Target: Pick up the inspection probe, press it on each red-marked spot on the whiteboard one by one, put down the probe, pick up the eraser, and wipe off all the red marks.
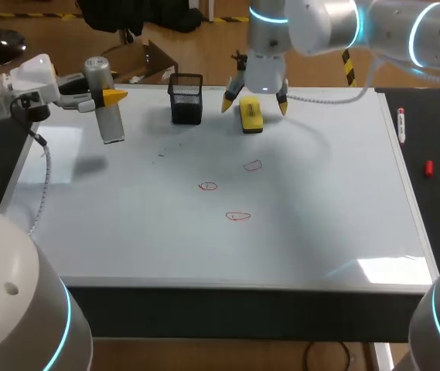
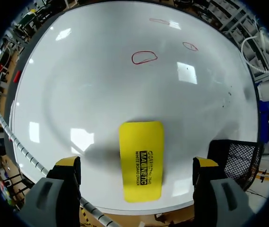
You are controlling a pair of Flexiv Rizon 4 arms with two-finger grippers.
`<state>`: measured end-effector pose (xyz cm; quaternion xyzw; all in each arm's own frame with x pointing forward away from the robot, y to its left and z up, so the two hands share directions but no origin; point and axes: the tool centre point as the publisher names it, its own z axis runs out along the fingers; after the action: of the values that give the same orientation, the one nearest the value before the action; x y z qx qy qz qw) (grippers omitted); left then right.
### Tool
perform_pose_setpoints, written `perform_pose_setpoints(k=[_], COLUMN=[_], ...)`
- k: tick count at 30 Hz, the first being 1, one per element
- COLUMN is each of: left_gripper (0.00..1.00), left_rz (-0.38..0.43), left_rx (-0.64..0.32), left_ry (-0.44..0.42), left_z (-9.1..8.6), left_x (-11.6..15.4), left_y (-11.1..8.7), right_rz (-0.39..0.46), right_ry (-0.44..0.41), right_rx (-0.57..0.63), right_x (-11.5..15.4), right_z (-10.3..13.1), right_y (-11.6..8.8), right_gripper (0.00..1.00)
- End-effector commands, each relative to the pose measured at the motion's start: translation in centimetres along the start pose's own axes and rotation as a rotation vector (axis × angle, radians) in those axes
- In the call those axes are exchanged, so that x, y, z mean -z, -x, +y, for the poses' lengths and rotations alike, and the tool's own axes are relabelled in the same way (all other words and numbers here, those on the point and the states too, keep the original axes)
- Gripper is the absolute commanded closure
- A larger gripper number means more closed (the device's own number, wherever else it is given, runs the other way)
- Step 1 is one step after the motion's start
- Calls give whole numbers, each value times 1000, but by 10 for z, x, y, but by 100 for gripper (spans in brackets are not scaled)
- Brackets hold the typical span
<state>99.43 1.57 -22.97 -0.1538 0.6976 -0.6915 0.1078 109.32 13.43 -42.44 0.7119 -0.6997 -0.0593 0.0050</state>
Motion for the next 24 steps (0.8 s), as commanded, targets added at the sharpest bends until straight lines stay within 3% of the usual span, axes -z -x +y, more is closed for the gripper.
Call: perform_pose_setpoints(k=[1,18,19,20,24], left_gripper=[100,100,100,100,100], left_rz=[-5,-5,-5,-5,-5], left_rx=[-2,-2,-2,-2,-2], left_ry=[-1,-1,-1,-1,-1], left_z=[-1,-1,-1,-1,-1], left_x=[0,0,0,0,0], left_y=[-1,-1,-1,-1,-1], right_rz=[23,90,88,86,80], right_ry=[8,-35,-39,-39,-42], right_rx=[5,-20,-18,-19,-15], right_x=[-1,-8,-7,-7,-5], right_z=[-6,-17,-17,-17,-16], right_y=[3,-3,-2,-1,1], right_gripper=[0,0,20,48,58])
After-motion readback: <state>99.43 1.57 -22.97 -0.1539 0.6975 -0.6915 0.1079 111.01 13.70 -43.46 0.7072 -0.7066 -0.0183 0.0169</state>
